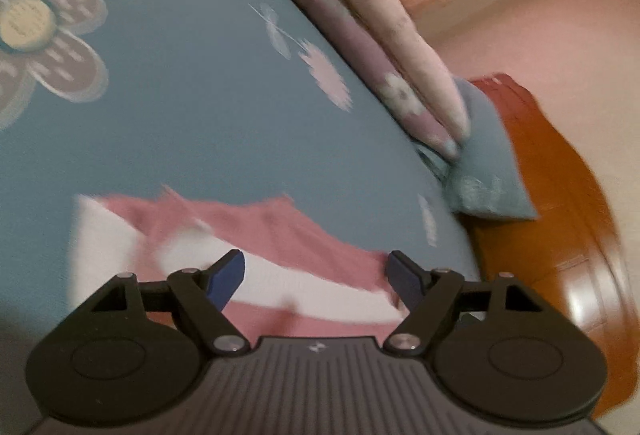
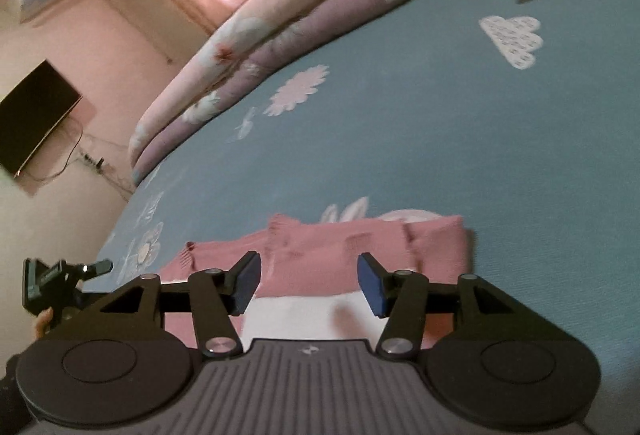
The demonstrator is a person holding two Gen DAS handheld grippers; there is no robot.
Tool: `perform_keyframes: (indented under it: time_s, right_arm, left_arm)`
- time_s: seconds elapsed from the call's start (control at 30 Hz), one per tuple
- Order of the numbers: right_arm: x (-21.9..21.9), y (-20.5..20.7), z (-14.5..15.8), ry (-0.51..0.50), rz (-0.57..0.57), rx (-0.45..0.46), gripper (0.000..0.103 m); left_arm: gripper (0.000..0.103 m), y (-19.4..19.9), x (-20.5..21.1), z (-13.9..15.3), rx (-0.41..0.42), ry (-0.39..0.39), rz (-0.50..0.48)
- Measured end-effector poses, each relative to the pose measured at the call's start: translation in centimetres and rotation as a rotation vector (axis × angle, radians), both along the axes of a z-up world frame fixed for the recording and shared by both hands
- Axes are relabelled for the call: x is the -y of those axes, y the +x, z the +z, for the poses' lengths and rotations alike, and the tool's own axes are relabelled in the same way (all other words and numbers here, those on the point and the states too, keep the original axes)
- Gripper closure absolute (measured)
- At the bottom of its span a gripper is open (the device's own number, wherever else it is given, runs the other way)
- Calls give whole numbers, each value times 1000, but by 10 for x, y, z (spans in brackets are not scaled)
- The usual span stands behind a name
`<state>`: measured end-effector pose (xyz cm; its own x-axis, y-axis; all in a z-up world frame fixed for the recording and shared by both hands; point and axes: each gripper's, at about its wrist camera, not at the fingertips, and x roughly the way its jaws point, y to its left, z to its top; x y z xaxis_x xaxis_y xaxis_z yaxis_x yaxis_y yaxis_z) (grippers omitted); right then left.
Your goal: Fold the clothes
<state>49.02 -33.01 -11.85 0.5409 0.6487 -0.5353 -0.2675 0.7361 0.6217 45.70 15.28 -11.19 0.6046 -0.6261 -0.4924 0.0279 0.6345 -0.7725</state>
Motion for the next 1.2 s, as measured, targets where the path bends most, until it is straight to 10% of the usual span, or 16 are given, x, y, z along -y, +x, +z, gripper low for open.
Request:
perform_keyframes:
  time_s: [0.43,0.73,1.0,1.1,1.2]
  right_arm:
    - [6,-21,-5,-48,-59,-42,44]
    - [15,-108,12,52,-7,-70,45]
    - [23,-158,-11,4,-62,-126,67]
    - [32,-168,-26,4,-97,-168,103]
    - [42,-178,-35,35,-126,-197,103]
  left_arm:
    - [26,20,30,-6,-17,130,36]
    - [23,-47,78,24,-50,243,-106]
    - [21,-124,112,30,-1,364,-258]
    - [21,-130,110,26,-24,416,-242]
    - [21,-132,99,24,-39,431,-224]
